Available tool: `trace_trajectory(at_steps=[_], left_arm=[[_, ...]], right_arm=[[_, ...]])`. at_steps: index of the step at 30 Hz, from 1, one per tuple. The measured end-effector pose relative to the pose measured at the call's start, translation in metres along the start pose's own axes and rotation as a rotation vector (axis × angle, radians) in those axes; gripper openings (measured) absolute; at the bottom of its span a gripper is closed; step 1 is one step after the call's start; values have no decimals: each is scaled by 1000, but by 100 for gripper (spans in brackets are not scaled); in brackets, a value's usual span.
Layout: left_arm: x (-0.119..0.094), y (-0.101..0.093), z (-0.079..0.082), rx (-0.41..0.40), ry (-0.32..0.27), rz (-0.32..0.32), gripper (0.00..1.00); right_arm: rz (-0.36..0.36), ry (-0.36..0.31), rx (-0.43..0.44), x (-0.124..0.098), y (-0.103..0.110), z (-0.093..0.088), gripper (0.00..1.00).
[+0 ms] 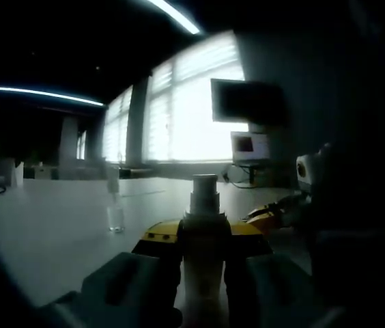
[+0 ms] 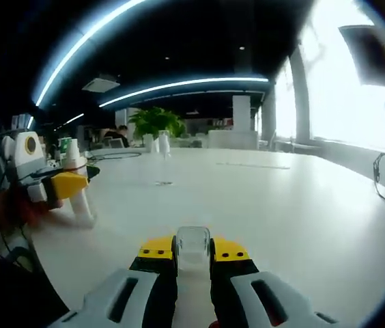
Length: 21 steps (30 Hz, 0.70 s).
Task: Clamp pump bottle remove cover press pump head put on cover
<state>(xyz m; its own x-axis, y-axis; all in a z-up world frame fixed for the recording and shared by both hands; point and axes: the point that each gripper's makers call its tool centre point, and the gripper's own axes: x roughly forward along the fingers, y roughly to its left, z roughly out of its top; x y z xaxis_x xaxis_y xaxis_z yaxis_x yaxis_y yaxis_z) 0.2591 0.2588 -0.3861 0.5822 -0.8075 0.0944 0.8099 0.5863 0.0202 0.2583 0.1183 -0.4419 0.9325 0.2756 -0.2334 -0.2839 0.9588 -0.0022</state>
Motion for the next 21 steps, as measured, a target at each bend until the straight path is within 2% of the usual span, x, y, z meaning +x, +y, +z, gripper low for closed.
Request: trace_trajectory(at_steps=[17, 21], left_arm=[[0, -1, 0, 3, 2, -1, 14], [0, 0, -1, 3, 2, 0, 14]], right_arm=[[-4, 1, -2, 1, -2, 0, 14], [30, 0, -2, 2, 4, 0, 23]])
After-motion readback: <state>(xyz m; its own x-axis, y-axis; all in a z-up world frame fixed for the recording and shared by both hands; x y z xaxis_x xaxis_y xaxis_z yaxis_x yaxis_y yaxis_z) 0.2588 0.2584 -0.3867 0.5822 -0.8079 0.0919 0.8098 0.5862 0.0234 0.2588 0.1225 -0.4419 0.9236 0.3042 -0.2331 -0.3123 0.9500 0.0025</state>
